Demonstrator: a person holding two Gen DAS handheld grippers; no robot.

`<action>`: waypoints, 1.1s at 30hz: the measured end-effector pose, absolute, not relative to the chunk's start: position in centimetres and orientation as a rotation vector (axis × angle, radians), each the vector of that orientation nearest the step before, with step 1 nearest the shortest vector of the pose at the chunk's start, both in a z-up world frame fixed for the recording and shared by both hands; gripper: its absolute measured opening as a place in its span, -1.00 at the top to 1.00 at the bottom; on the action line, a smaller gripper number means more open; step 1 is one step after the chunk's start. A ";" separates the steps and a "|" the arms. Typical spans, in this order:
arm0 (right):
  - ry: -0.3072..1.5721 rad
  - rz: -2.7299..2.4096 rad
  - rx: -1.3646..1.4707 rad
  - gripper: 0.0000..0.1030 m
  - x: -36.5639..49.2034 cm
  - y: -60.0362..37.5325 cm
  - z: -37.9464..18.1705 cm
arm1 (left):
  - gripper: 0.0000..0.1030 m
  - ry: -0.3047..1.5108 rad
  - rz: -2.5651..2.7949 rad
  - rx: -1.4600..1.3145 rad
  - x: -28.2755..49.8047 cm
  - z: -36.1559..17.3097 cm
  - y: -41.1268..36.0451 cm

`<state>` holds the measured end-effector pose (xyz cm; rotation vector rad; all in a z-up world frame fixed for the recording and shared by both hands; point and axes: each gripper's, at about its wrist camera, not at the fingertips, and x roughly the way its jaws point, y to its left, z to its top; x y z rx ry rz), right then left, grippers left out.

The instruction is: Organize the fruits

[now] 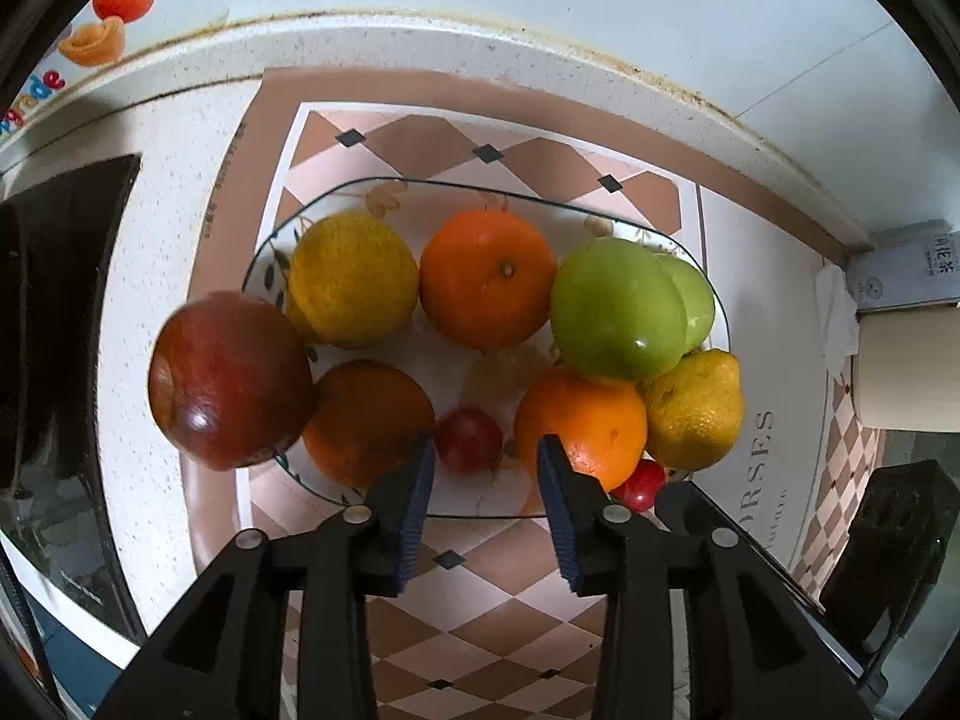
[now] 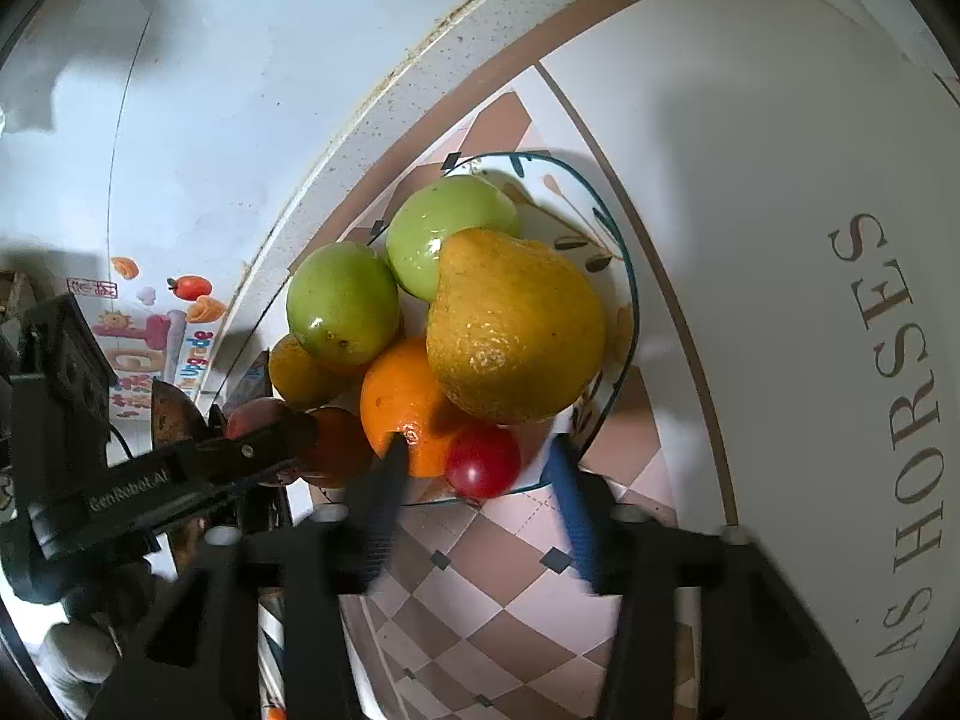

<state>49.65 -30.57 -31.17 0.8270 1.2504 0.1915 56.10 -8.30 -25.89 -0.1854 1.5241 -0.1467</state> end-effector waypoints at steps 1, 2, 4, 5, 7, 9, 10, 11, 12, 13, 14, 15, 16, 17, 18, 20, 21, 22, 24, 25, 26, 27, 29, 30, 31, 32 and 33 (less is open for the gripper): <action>1.255 0.180 0.810 -0.26 49.7 -30.6 -30.9 | 0.27 1.524 -0.142 -0.186 56.0 -25.8 -8.3; 1.257 0.173 0.797 -0.39 49.7 -30.6 -30.7 | 0.24 1.520 -0.140 -0.185 55.9 -25.6 -8.3; 1.256 0.166 0.758 -0.49 49.5 -30.8 -29.9 | 0.00 1.506 -0.132 -0.180 55.5 -25.2 -8.2; 1.265 0.151 0.714 -0.56 49.5 -30.8 -29.4 | -0.09 1.493 -0.127 -0.162 55.1 -24.8 -8.3; 1.281 0.115 0.596 -0.75 49.6 -30.6 -28.3 | -0.44 1.465 -0.109 -0.125 54.4 -24.2 -8.3; 1.287 0.061 0.436 -0.85 49.2 -30.3 -27.0 | -0.67 1.432 -0.089 -0.088 53.2 -23.6 -8.2; 1.286 0.038 0.375 -0.85 49.0 -30.2 -26.6 | -0.81 1.425 -0.076 -0.066 52.7 -23.5 -8.1; 1.281 0.022 0.323 -0.85 48.8 -30.1 -26.1 | -0.84 1.417 -0.061 -0.042 52.2 -23.5 -8.0; 1.276 0.016 0.290 -0.86 48.6 -30.1 -25.7 | -0.85 1.404 -0.044 -0.019 51.5 -23.4 -7.9; 1.270 0.010 0.261 -0.87 48.3 -30.3 -25.3 | -0.85 1.392 -0.023 0.001 50.9 -23.4 -7.8; 1.265 -0.003 0.224 -0.90 48.0 -30.2 -24.9 | -0.85 1.387 -0.010 0.010 50.3 -23.5 -7.7; 1.260 -0.008 0.203 -0.91 47.9 -30.1 -24.7 | -0.85 1.385 -0.002 0.010 49.8 -23.6 -7.5; 1.253 -0.011 0.183 -0.91 47.7 -30.0 -24.4 | -0.86 1.382 0.006 0.008 49.5 -23.6 -7.2; 1.247 -0.011 0.172 -0.91 47.5 -30.1 -24.2 | -0.86 1.377 0.013 0.006 49.2 -23.6 -6.9; 1.243 -0.011 0.163 -0.91 47.4 -30.0 -24.0 | -0.86 1.374 0.017 0.004 49.0 -23.5 -6.8; 1.233 -0.008 0.150 -0.91 47.0 -29.9 -23.5 | -0.86 1.349 0.030 0.002 48.4 -23.0 -6.5; 1.229 -0.007 0.143 -0.91 46.8 -29.8 -23.1 | -0.86 1.340 0.032 0.003 48.3 -22.9 -6.4; 1.224 -0.006 0.138 -0.91 46.6 -29.7 -22.9 | -0.86 1.324 0.035 0.002 48.0 -22.4 -6.3; 1.212 -0.007 0.133 -0.91 46.2 -29.5 -22.1 | -0.86 1.297 0.043 0.004 47.6 -21.6 -6.2; 1.207 -0.007 0.128 -0.91 45.9 -29.4 -21.6 | -0.86 1.277 0.050 0.006 47.3 -21.0 -6.1; 1.201 -0.008 0.124 -0.91 45.9 -29.0 -21.3 | -0.86 1.259 0.052 0.006 47.0 -20.5 -6.0; 1.192 -0.007 0.122 -0.91 45.7 -28.9 -20.8 | -0.86 1.239 0.056 0.009 46.7 -20.0 -6.0; 1.165 -0.007 0.106 -0.91 45.0 -28.4 -19.6 | -0.86 1.200 0.066 0.025 45.9 -18.6 -6.0; 1.154 -0.009 0.102 -0.91 44.7 -28.2 -19.0 | -0.86 1.184 0.069 0.032 45.5 -18.0 -5.8; 1.140 -0.010 0.101 -0.91 44.1 -28.1 -18.3 | -0.86 1.168 0.071 0.035 45.0 -17.3 -5.7; 1.130 -0.009 0.099 -0.91 43.6 -27.8 -17.6 | -0.86 1.155 0.068 0.035 44.4 -16.6 -5.6; 1.120 -0.010 0.096 -0.91 43.1 -27.6 -17.0 | -0.86 1.147 0.064 0.034 44.1 -16.1 -5.5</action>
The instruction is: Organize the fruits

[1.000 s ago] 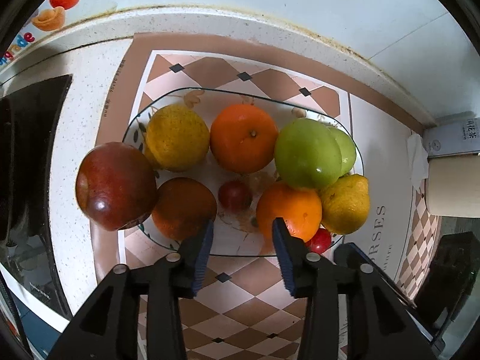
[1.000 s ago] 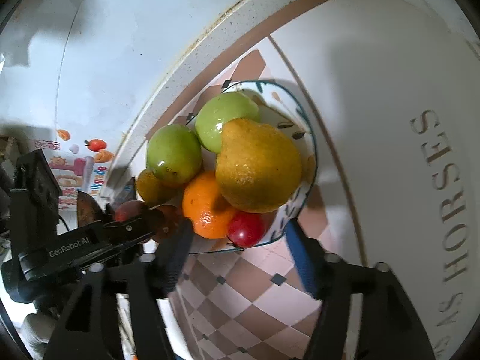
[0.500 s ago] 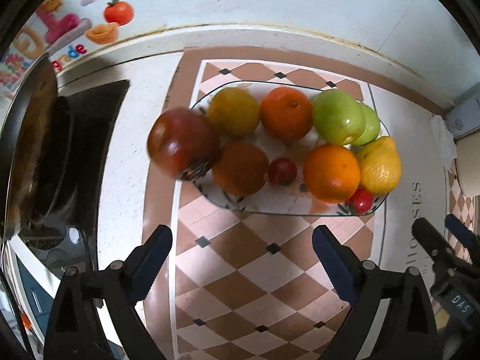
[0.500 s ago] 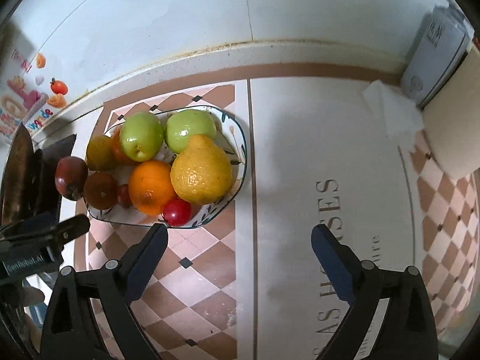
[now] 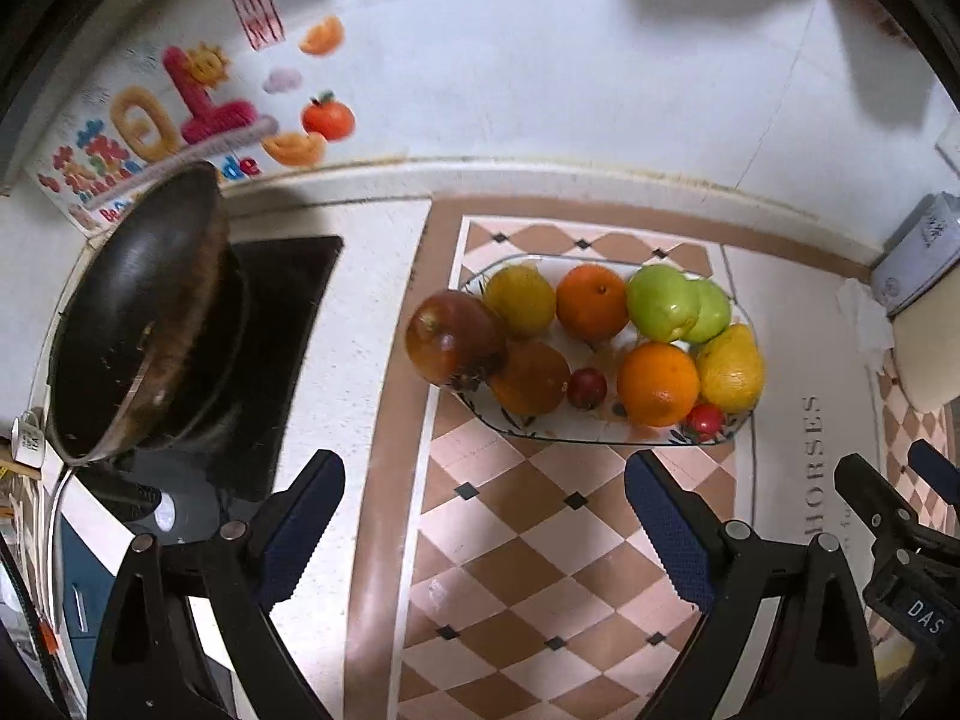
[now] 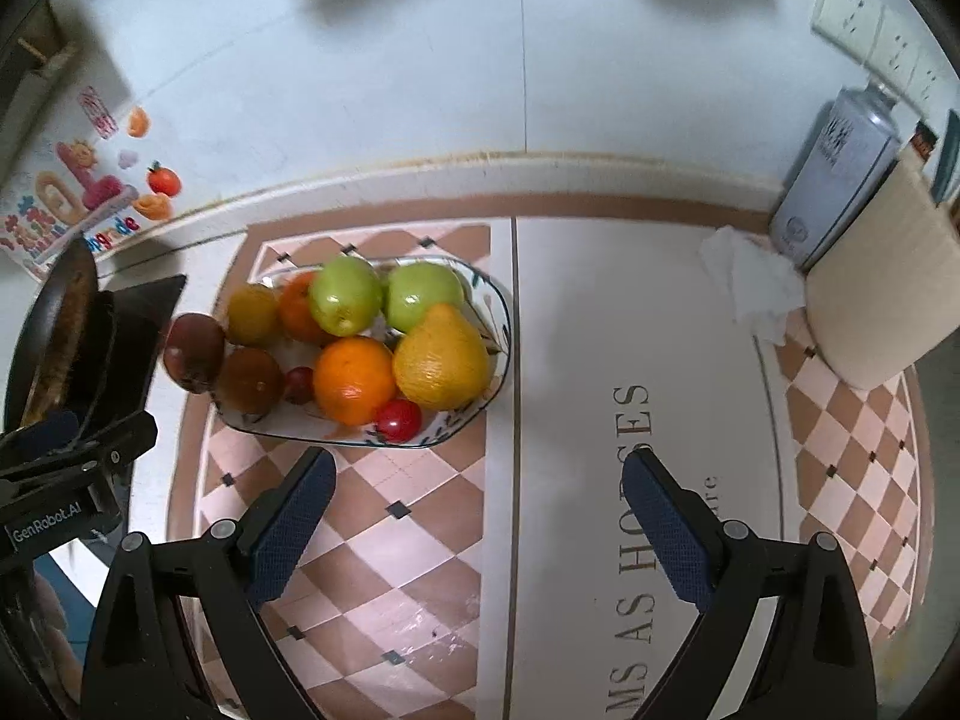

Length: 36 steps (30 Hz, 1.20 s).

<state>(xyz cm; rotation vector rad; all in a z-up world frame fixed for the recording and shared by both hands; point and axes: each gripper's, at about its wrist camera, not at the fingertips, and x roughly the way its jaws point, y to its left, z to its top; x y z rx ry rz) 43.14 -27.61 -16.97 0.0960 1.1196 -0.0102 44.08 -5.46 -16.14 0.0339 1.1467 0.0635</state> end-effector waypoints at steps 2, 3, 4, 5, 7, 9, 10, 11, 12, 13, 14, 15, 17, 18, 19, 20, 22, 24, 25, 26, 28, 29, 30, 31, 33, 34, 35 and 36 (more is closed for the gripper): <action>1.088 -0.019 0.083 -0.91 41.6 -27.2 -15.3 | -0.86 1.122 0.052 0.034 42.8 -14.7 -5.1; 1.079 -0.022 0.079 -0.91 41.0 -27.0 -14.6 | -0.86 1.102 0.046 0.036 41.8 -13.8 -4.9; 1.070 -0.022 0.081 -0.91 40.2 -26.8 -14.0 | -0.86 1.086 0.043 0.039 41.2 -13.1 -4.8; 1.054 -0.023 0.086 -0.91 39.0 -26.7 -13.0 | -0.86 1.069 0.040 0.043 40.4 -12.4 -4.8; 1.030 -0.028 0.082 -0.91 36.9 -26.6 -11.4 | -0.86 1.034 0.033 0.049 38.5 -10.8 -4.5; 1.008 -0.033 0.081 -0.91 35.0 -26.5 -9.9 | -0.86 1.010 0.019 0.042 36.8 -9.5 -4.3; 1.000 -0.033 0.083 -0.91 34.1 -26.5 -9.3 | -0.86 0.997 0.010 0.033 35.7 -8.7 -4.1; 0.991 -0.030 0.090 -0.92 33.1 -26.5 -8.5 | -0.86 0.987 0.002 0.026 34.8 -8.1 -4.0; 0.979 -0.029 0.096 -0.92 31.9 -26.5 -7.7 | -0.86 0.968 -0.009 0.020 33.6 -7.2 -3.9; 0.967 -0.030 0.099 -0.92 30.9 -26.4 -7.0 | -0.86 0.954 -0.012 0.020 32.8 -6.6 -3.8; 0.952 -0.030 0.099 -0.92 29.7 -26.3 -6.1 | -0.86 0.941 -0.016 0.022 31.9 -6.0 -3.9; 0.940 -0.030 0.101 -0.92 28.8 -26.2 -5.4 | -0.86 0.929 -0.023 0.022 31.0 -5.5 -3.9; 0.914 -0.027 0.102 -0.92 26.7 -25.9 -4.0 | -0.86 0.902 -0.038 0.017 29.1 -4.4 -3.9; 0.897 -0.026 0.098 -0.93 25.6 -25.7 -3.2 | -0.86 0.890 -0.046 0.017 28.1 -3.8 -4.0; 0.886 -0.027 0.094 -0.93 24.7 -25.5 -2.6 | -0.86 0.880 -0.051 0.015 27.4 -3.5 -4.0; 0.872 -0.026 0.089 -0.93 23.7 -25.3 -1.9 | -0.86 0.863 -0.053 0.017 26.5 -3.0 -4.0; 0.843 -0.026 0.080 -0.94 21.7 -24.9 -0.4 | -0.86 0.842 -0.055 0.024 25.1 -2.3 -4.0; 0.819 -0.029 0.068 -0.95 20.2 -24.5 0.7 | -0.86 0.822 -0.063 0.026 23.9 -1.7 -4.0; 0.810 -0.031 0.063 -0.95 19.6 -24.3 1.1 | -0.86 0.811 -0.061 0.032 23.2 -1.5 -4.0; 0.802 -0.034 0.058 -0.95 18.9 -24.2 1.5 | -0.86 0.804 -0.065 0.034 22.6 -1.2 -4.0; 0.785 -0.039 0.051 -0.95 17.5 -23.9 2.4 | -0.86 0.795 -0.069 0.035 21.7 -1.0 -4.0; 0.781 -0.039 0.051 -0.95 17.0 -23.9 2.6 | -0.86 0.793 -0.071 0.036 21.3 -1.0 -4.0; 0.779 -0.039 0.053 -0.95 16.8 -23.9 2.8 | -0.86 0.790 -0.075 0.036 21.0 -0.9 -3.9; 0.774 -0.038 0.056 -0.95 16.5 -23.9 3.0 | -0.86 0.786 -0.075 0.038 20.7 -0.8 -3.9; 0.766 -0.037 0.053 -0.95 15.9 -23.8 3.5 | -0.86 0.780 -0.075 0.039 20.2 -0.7 -4.0; 0.763 -0.035 0.055 -0.95 15.7 -23.7 3.6 | -0.86 0.776 -0.076 0.041 20.1 -0.7 -4.0; 0.762 -0.032 0.057 -0.95 15.7 -23.7 3.6 | -0.86 0.775 -0.073 0.045 20.1 -0.7 -4.0; 0.760 -0.029 0.059 -0.96 15.6 -23.7 3.6 | -0.86 0.774 -0.070 0.047 20.1 -0.7 -4.0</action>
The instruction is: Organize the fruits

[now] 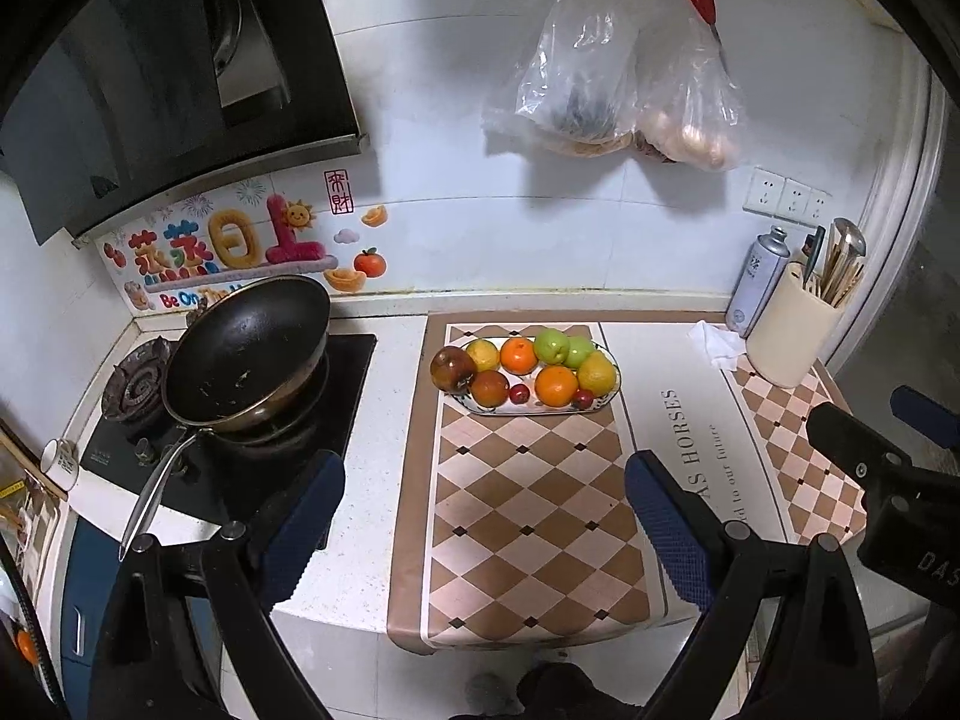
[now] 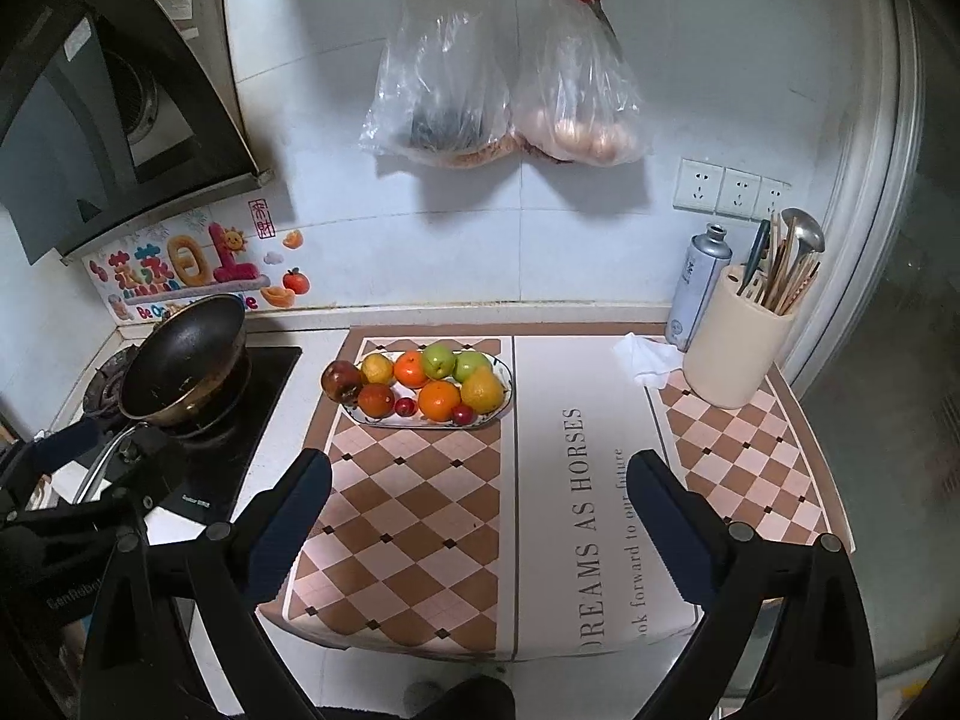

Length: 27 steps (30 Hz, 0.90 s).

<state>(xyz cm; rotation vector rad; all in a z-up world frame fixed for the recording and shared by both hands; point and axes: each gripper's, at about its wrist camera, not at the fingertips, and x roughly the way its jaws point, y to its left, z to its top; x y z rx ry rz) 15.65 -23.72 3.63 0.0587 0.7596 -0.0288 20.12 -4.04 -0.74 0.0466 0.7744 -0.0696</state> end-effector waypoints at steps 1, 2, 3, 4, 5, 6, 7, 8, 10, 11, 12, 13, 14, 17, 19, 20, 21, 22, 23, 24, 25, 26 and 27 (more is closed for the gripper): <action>0.759 -0.026 0.060 -0.96 15.8 -23.7 3.6 | -0.86 0.774 -0.066 0.045 20.3 -0.8 -4.0; 0.760 -0.023 0.064 -0.96 15.9 -23.7 3.4 | -0.86 0.775 -0.060 0.045 20.6 -0.9 -4.0; 0.763 -0.020 0.065 -0.96 16.1 -23.7 3.3 | -0.86 0.776 -0.054 0.044 20.7 -1.0 -4.0; 0.769 -0.018 0.066 -0.96 16.4 -23.7 3.0 | -0.86 0.776 -0.049 0.042 20.9 -1.1 -4.0; 0.773 -0.017 0.067 -0.96 16.7 -23.8 2.9 | -0.86 0.775 -0.041 0.042 21.3 -1.1 -4.0; 0.777 -0.015 0.068 -0.96 17.1 -23.8 2.7 | -0.86 0.774 -0.034 0.042 21.6 -1.2 -4.0; 0.780 -0.015 0.067 -0.96 17.5 -23.8 2.5 | -0.86 0.774 -0.029 0.042 22.0 -1.3 -4.0; 0.783 -0.015 0.064 -0.96 18.1 -23.9 2.2 | -0.86 0.775 -0.026 0.041 22.3 -1.4 -4.0; 0.791 -0.015 0.062 -0.96 19.1 -24.0 1.9 | -0.86 0.779 -0.018 0.034 23.3 -1.6 -4.0; 0.794 -0.015 0.061 -0.96 19.9 -24.1 1.7 | -0.86 0.782 -0.018 0.032 23.8 -1.7 -4.0; 0.793 -0.018 0.061 -0.96 20.5 -24.2 1.5 | -0.86 0.784 -0.017 0.031 24.3 -1.8 -4.0; 0.792 -0.020 0.059 -0.96 21.0 -24.2 1.5 | -0.86 0.786 -0.014 0.032 24.9 -1.9 -4.1; 0.793 -0.024 0.053 -0.96 21.9 -24.3 1.3 | -0.90 0.788 -0.011 0.034 25.4 -2.0 -4.2; 0.799 -0.033 0.047 -0.96 24.0 -24.6 0.8 | -0.96 0.803 -0.006 0.035 27.1 -2.7 -4.5; 0.806 -0.037 0.041 -0.96 25.1 -24.7 0.4 | -0.96 0.818 0.002 0.035 28.3 -3.3 -4.8; 0.810 -0.041 0.041 -0.96 26.0 -24.8 0.0 | -0.96 0.825 0.006 0.036 28.8 -3.6 -4.8; 0.818 -0.043 0.037 -0.96 26.5 -24.9 -0.3 | -0.96 0.835 0.010 0.038 29.3 -4.0 -5.0; 0.826 -0.045 0.034 -0.96 27.1 -24.9 -0.7 | -0.97 0.847 0.013 0.040 29.9 -4.5 -5.1; 0.832 -0.048 0.034 -0.96 27.6 -25.1 -1.1 | -0.97 0.857 0.015 0.041 30.4 -4.9 -5.2; 0.844 -0.053 0.031 -0.96 28.4 -25.2 -1.7 | -0.97 0.867 0.017 0.043 30.8 -5.3 -5.3; 0.852 -0.054 0.029 -0.96 28.8 -25.3 -2.1 | -0.97 0.880 0.021 0.044 31.3 -5.8 -5.3; 0.860 -0.054 0.030 -0.97 29.3 -25.4 -2.5 | -0.97 0.891 0.020 0.040 31.6 -6.2 -5.3; 0.871 -0.056 0.032 -0.97 30.0 -25.5 -3.1 | -0.97 0.901 0.019 0.037 32.0 -6.6 -5.4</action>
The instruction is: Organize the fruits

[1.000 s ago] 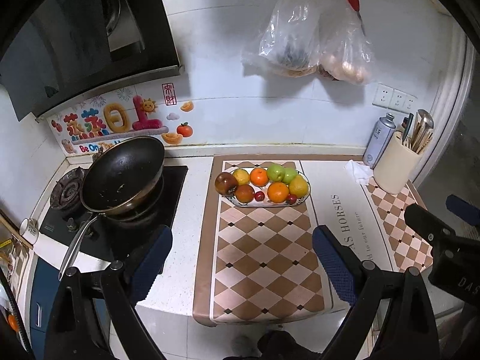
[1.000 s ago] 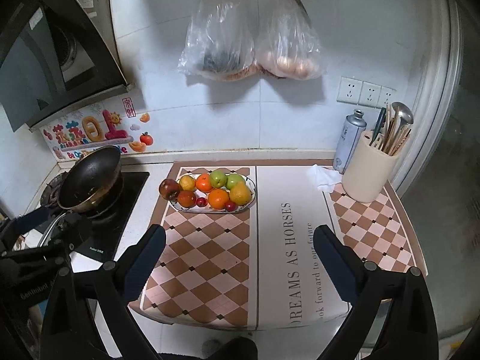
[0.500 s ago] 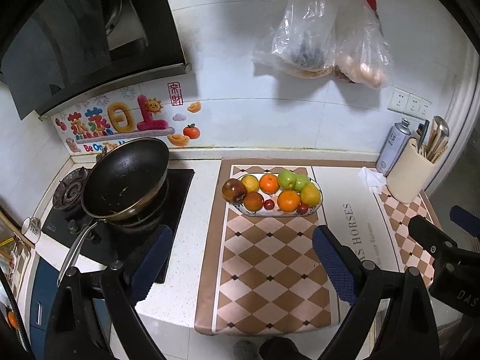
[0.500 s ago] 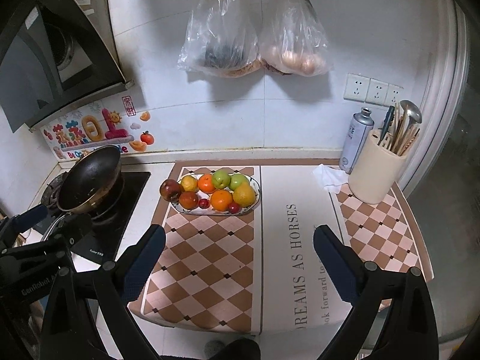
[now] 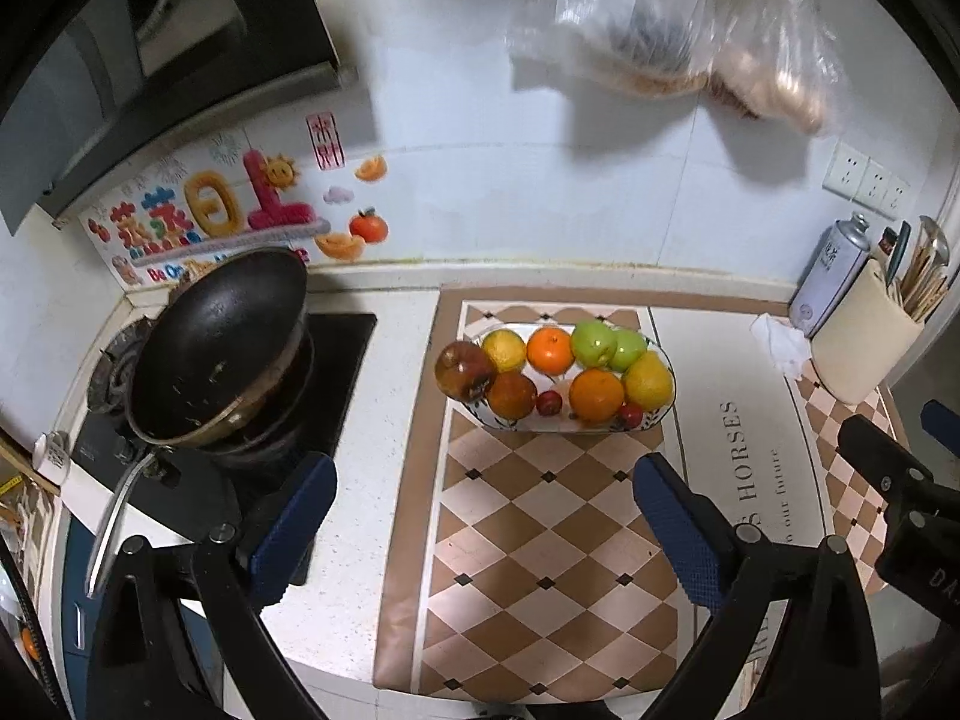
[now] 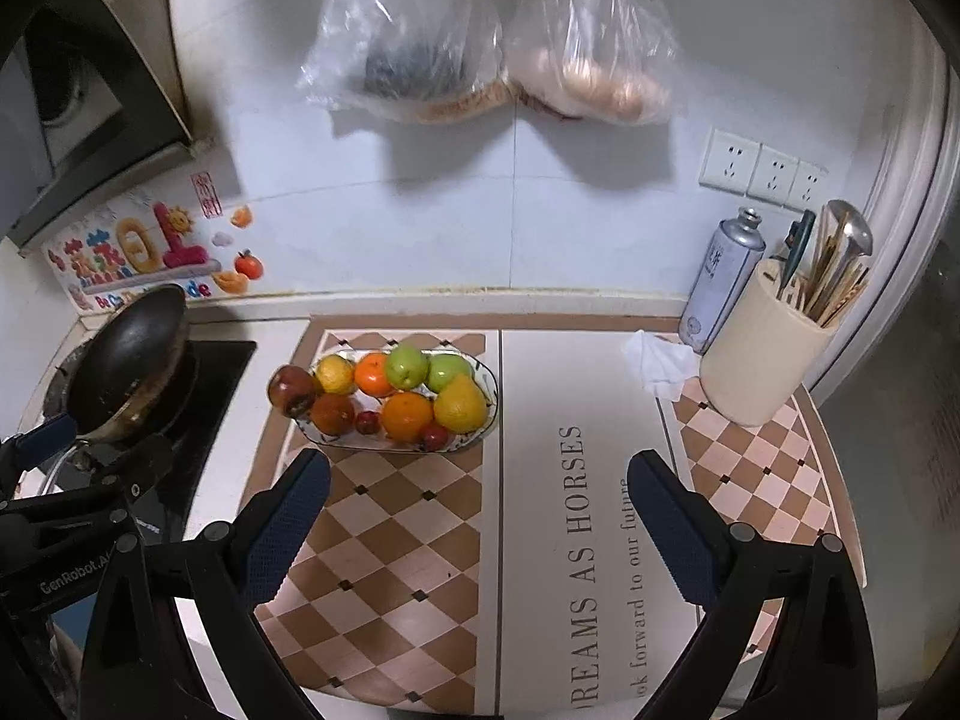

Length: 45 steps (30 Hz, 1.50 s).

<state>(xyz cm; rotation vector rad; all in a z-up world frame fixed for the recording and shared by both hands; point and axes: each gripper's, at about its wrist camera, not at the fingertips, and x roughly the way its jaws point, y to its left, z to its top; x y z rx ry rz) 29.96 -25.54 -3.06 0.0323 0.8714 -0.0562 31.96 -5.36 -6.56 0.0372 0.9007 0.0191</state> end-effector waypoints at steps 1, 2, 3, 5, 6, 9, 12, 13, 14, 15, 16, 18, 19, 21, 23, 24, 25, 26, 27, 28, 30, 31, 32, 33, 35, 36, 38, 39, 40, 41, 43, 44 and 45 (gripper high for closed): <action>0.880 -0.059 0.031 -0.97 30.3 -25.6 -3.5 | -0.97 0.910 0.023 0.038 32.3 -7.0 -5.4; 0.895 -0.061 0.033 -0.97 31.0 -25.8 -4.2 | -0.97 0.918 0.025 0.040 32.6 -7.3 -5.5; 0.906 -0.059 0.039 -0.97 31.3 -25.9 -4.7 | -0.97 0.926 0.024 0.041 32.9 -7.6 -5.5; 0.927 -0.062 0.044 -0.97 32.1 -26.1 -5.8 | -0.97 0.936 0.027 0.046 33.4 -8.1 -5.6; 0.933 -0.064 0.043 -0.97 32.3 -26.1 -6.1 | -0.97 0.939 0.029 0.050 33.6 -8.3 -5.7; 0.953 -0.061 0.054 -0.97 33.1 -26.3 -7.2 | -0.97 0.952 0.037 0.056 34.2 -8.8 -5.8; 0.960 -0.059 0.049 -0.97 33.6 -26.0 -7.7 | -0.97 0.952 0.043 0.052 34.6 -9.0 -5.6; 0.960 -0.058 0.047 -0.97 33.7 -26.0 -7.7 | -0.98 0.949 0.046 0.053 34.7 -9.0 -5.6; 0.957 -0.057 0.040 -0.97 33.9 -25.9 -7.7 | -0.98 0.947 0.048 0.054 34.8 -9.0 -5.6; 0.955 -0.057 0.036 -0.97 34.0 -25.8 -7.7 | -0.98 0.943 0.050 0.055 34.9 -8.9 -5.5; 0.954 -0.057 0.034 -0.97 34.1 -25.8 -7.7 | -0.98 0.940 0.051 0.054 35.0 -8.9 -5.5; 0.955 -0.055 0.035 -0.97 34.1 -25.7 -7.6 | -0.98 0.936 0.054 0.050 35.1 -8.8 -5.4; 0.954 -0.054 0.034 -0.97 34.2 -25.7 -7.6 | -0.98 0.936 0.056 0.048 35.2 -8.8 -5.4; 0.953 -0.053 0.029 -0.97 34.3 -25.5 -7.5 | -0.98 0.935 0.055 0.040 35.2 -8.8 -5.3; 0.951 -0.051 0.026 -0.97 34.4 -25.4 -7.4 | -0.98 0.931 0.055 0.038 35.3 -8.8 -5.3; 0.950 -0.051 0.024 -0.97 34.5 -25.4 -7.3 | -0.98 0.930 0.054 0.036 35.3 -8.8 -5.2; 0.950 -0.050 0.024 -0.97 34.5 -25.4 -7.3 | -0.98 0.928 0.054 0.035 35.3 -8.7 -5.2; 0.948 -0.050 0.025 -0.97 34.6 -25.4 -7.2 | -0.98 0.925 0.053 0.034 35.4 -8.7 -5.2; 0.947 -0.052 0.022 -0.97 34.6 -25.3 -7.2 | -0.98 0.923 0.052 0.034 35.4 -8.6 -5.2; 0.946 -0.053 0.020 -0.97 34.6 -25.3 -7.1 | -0.98 0.923 0.053 0.033 35.5 -8.6 -5.2; 0.948 -0.053 0.022 -0.97 34.7 -25.3 -7.2 | -0.98 0.920 0.051 0.031 35.6 -8.5 -5.1; 0.949 -0.055 0.023 -0.97 34.8 -25.3 -7.2 | -0.98 0.919 0.052 0.032 35.6 -8.5 -5.1; 0.948 -0.055 0.022 -0.97 34.7 -25.4 -7.2 | -0.98 0.917 0.052 0.032 35.7 -8.5 -5.1; 0.950 -0.055 0.024 -0.97 34.8 -25.4 -7.2 | -0.98 0.916 0.052 0.032 35.7 -8.5 -5.1; 0.953 -0.058 0.025 -0.97 34.8 -25.4 -7.3 | -0.98 0.916 0.050 0.030 35.9 -8.5 -5.1; 0.954 -0.059 0.026 -0.97 34.8 -25.4 -7.3 | -0.98 0.916 0.050 0.031 35.9 -8.5 -5.1; 0.953 -0.058 0.026 -0.97 34.8 -25.4 -7.3 | -0.98 0.915 0.050 0.033 35.9 -8.5 -5.1; 0.953 -0.058 0.026 -0.97 34.8 -25.4 -7.3 | -0.98 0.917 0.050 0.031 35.9 -8.5 -5.1; 0.952 -0.057 0.026 -0.97 34.9 -25.5 -7.3 | -0.98 0.917 0.050 0.030 35.9 -8.5 -5.1; 0.953 -0.058 0.024 -0.97 34.9 -25.4 -7.3 | -0.98 0.918 0.050 0.028 35.9 -8.5 -5.1; 0.952 -0.058 0.025 -0.97 34.9 -25.4 -7.3 | -0.98 0.922 0.045 0.023 35.9 -8.6 -5.1; 0.953 -0.058 0.025 -0.97 34.9 -25.4 -7.3 | -0.98 0.923 0.043 0.024 36.0 -8.6 -5.2; 0.955 -0.058 0.024 -0.97 35.0 -25.4 -7.4 | -0.98 0.923 0.042 0.026 36.0 -8.7 -5.2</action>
